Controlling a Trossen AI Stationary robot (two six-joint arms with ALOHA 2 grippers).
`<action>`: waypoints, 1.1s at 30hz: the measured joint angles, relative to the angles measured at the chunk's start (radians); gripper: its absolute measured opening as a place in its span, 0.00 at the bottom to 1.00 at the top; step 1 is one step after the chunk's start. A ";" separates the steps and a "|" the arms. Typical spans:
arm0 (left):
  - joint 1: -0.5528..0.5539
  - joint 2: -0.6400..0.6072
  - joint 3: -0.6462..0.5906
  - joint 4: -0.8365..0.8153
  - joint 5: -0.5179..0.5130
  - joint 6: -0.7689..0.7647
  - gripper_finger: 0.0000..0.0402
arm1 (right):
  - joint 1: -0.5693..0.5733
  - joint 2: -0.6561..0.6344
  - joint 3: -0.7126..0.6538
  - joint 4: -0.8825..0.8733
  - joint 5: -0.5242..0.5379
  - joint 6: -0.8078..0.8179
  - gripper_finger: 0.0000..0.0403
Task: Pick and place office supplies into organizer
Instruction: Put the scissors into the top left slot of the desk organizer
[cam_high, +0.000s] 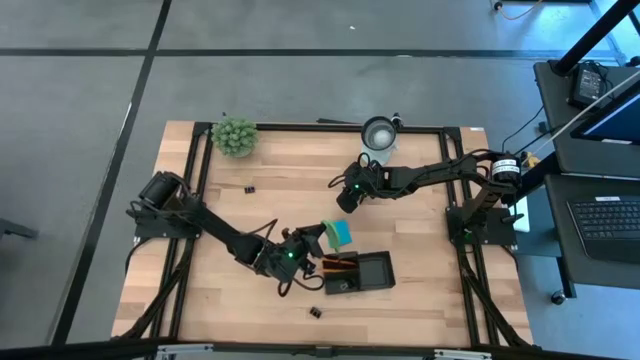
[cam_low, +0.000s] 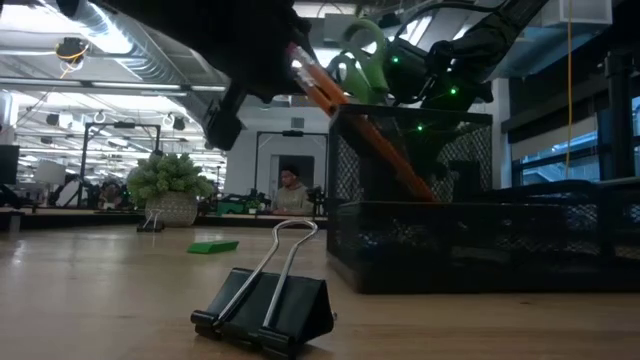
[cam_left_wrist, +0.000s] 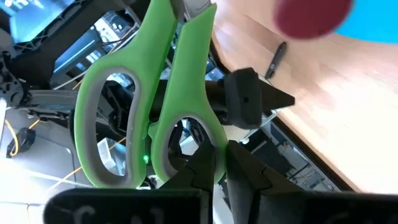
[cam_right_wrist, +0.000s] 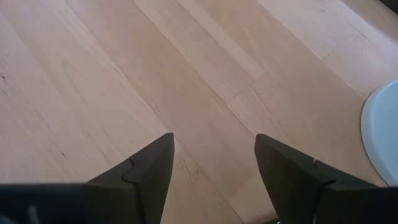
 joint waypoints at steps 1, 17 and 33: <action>0.000 0.007 0.000 0.009 -0.002 0.002 0.04 | 0.000 0.000 0.000 0.000 0.000 0.000 0.57; 0.004 0.012 0.026 -0.010 0.027 -0.004 0.15 | 0.000 0.000 0.000 -0.002 0.000 0.002 0.57; 0.003 0.011 0.027 -0.004 0.027 -0.028 0.14 | 0.006 -0.048 0.004 0.001 -0.165 0.080 0.57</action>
